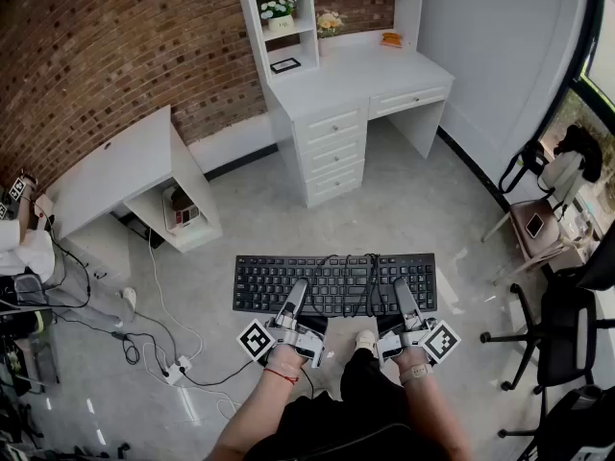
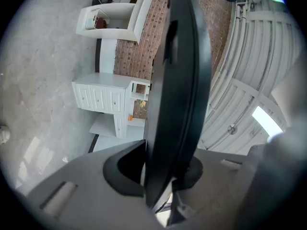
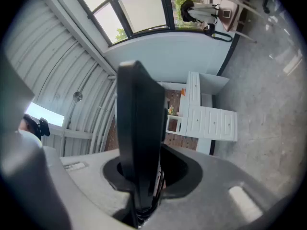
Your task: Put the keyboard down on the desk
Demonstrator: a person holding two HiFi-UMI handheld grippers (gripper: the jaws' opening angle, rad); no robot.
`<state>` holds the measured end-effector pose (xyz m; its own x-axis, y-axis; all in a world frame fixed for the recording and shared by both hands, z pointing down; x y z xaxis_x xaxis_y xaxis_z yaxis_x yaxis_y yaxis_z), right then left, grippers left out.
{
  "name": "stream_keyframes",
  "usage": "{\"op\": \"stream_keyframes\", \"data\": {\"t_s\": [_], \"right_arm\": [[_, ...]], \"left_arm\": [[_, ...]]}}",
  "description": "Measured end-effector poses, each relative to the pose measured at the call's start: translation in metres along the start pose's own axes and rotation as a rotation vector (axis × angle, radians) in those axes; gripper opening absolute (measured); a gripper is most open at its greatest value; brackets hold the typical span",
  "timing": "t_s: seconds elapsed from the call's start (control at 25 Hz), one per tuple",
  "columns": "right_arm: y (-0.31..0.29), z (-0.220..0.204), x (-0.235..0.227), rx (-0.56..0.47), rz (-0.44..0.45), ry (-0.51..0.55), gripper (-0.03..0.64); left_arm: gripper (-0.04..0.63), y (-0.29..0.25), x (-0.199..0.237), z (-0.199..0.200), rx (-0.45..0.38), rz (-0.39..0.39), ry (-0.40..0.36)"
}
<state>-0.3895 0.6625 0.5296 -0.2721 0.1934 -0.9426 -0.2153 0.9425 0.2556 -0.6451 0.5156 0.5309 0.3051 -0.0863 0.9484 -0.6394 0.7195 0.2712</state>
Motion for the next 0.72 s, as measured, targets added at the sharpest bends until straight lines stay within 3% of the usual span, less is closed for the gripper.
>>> {"op": "stream_keyframes", "data": {"t_s": [0.72], "right_arm": [[-0.114,0.105,-0.064,0.054,-0.023,-0.022,0.077]], "left_arm": [[0.067,-0.141,0.054,-0.038,-0.054,0.031,-0.009]]}}
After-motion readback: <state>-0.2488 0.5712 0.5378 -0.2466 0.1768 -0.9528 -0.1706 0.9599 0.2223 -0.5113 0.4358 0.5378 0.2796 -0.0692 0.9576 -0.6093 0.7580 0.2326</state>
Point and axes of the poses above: the fingertips, and each gripper's own axes: y backward along the fingers, x to its left, z out of its top, the point moved 10 cm from there along y, backward along the fingers, and after that the axes turned 8 degrees about -x, right-handed, at the moved point
